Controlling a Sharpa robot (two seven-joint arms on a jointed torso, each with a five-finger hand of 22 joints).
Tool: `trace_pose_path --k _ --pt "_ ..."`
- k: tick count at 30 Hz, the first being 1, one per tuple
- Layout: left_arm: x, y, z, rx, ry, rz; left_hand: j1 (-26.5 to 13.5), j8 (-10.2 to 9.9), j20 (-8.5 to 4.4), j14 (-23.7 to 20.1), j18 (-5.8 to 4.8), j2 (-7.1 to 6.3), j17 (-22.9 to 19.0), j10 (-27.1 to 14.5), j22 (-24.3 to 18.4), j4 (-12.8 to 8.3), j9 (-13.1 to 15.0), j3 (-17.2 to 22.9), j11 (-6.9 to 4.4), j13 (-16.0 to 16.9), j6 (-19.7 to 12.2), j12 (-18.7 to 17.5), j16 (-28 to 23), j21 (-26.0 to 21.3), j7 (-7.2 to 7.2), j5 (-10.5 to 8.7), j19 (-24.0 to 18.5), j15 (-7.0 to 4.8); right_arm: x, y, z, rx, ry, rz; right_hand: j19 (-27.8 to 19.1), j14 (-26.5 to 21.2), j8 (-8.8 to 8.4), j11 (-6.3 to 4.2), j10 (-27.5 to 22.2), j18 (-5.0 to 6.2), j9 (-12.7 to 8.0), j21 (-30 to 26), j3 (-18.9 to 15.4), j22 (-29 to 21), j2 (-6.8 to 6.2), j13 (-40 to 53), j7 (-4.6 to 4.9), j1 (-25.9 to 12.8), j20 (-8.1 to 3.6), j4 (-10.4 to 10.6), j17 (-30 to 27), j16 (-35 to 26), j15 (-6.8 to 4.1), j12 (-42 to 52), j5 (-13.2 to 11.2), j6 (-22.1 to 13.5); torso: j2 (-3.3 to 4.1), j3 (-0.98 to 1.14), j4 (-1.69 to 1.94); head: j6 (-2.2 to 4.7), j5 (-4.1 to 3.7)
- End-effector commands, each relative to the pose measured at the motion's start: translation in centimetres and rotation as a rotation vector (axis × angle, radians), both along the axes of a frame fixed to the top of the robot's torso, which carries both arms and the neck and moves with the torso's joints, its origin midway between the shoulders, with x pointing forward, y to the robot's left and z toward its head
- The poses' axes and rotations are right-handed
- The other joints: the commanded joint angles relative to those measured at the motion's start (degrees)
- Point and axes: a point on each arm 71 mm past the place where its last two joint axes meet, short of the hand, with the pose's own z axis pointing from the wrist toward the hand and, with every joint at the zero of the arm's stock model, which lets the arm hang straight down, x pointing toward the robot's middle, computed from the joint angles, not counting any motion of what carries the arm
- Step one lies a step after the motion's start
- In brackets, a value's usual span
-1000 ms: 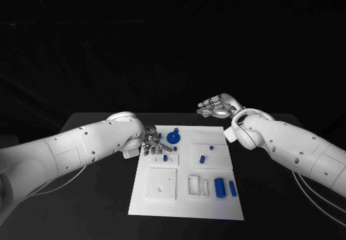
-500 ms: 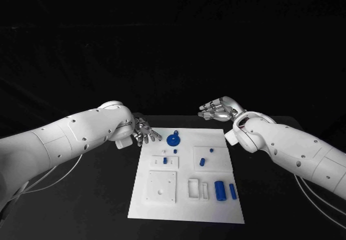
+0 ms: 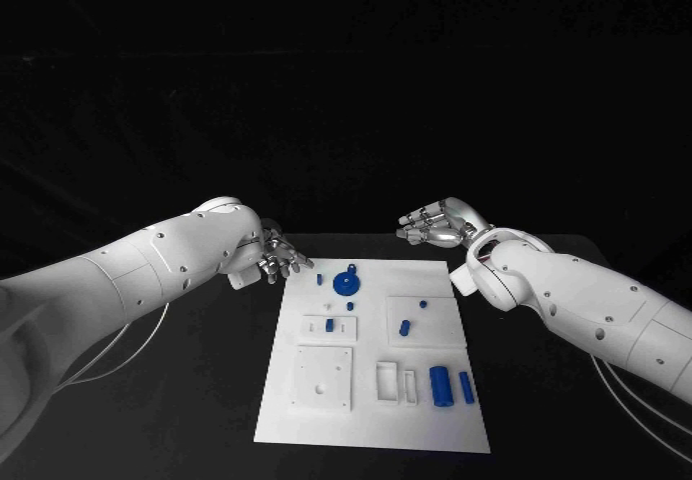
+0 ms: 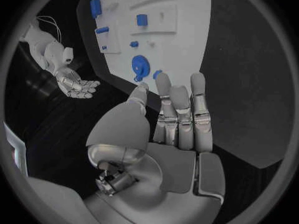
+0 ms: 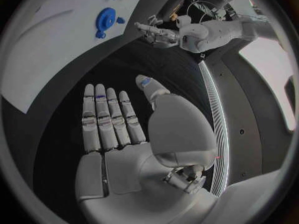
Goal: Assemble the parts on the task board
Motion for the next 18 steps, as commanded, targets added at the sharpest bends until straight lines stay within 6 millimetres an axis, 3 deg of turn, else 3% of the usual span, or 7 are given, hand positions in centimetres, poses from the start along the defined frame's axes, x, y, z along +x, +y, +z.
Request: trace_pose_path --k 1,8,15,18 --pt "0.3 -0.2 0.2 0.004 -0.005 -0.021 -0.5 0.2 0.11 -0.4 -0.84 -0.19 -0.1 1.4 1.0 0.5 -0.2 -0.1 0.55 0.1 -0.5 -0.3 0.2 -0.2 -0.08 -0.31 0.1 0.01 -0.1 0.1 0.1 0.002 -0.005 0.006 -0.4 -0.5 0.07 -0.03 -0.3 0.95 -0.1 0.2 -0.3 -0.1 0.07 -0.1 0.06 0.3 0.02 0.1 -0.1 -0.3 -0.03 -0.2 0.3 -0.4 0.43 0.03 -0.36 0.41 -0.01" --pt "0.6 -0.3 -0.1 -0.009 0.012 -0.017 -0.9 0.4 0.17 -0.5 -0.84 -0.74 -0.2 1.3 1.0 1.9 -0.6 0.0 0.62 0.2 -0.8 -0.3 0.4 -0.4 -0.01 -2.95 0.1 0.08 -0.1 0.2 0.2 0.004 -0.010 0.008 -0.6 -0.6 0.07 -0.02 -0.3 0.94 -0.1 0.2 -0.3 -0.1 0.02 -0.1 0.07 0.4 0.07 0.1 -0.1 -0.3 0.01 -0.2 0.3 -0.4 0.96 0.20 -0.80 0.76 -0.07" --pt "0.6 -0.9 -0.7 -0.014 0.028 -0.026 -1.0 0.4 0.19 -0.6 -0.85 -0.98 -0.4 1.3 1.1 2.8 -0.7 0.3 0.64 0.2 -0.8 -0.3 0.5 -0.5 0.00 -3.27 0.1 0.10 -0.1 0.4 0.4 0.006 -0.014 0.012 -0.8 -0.9 0.06 0.00 -0.3 0.93 -0.1 0.2 -0.3 -0.1 0.01 -0.1 0.07 0.5 0.13 0.2 -0.1 -0.3 0.08 -0.2 0.3 -0.4 1.35 0.22 -1.01 1.07 0.06" --pt "0.6 -1.1 -1.0 -0.013 0.035 -0.028 -1.0 0.4 0.20 -0.6 -0.85 -1.00 -0.4 1.2 1.1 3.0 -0.7 0.4 0.65 0.2 -0.8 -0.3 0.5 -0.5 0.01 -3.35 0.1 0.11 -0.1 0.5 0.4 0.006 -0.015 0.012 -0.8 -0.9 0.06 0.00 -0.3 0.93 -0.1 0.2 -0.3 -0.1 0.01 -0.1 0.07 0.5 0.13 0.2 -0.1 -0.3 0.08 -0.2 0.3 -0.4 1.40 0.21 -0.95 1.07 -0.05"
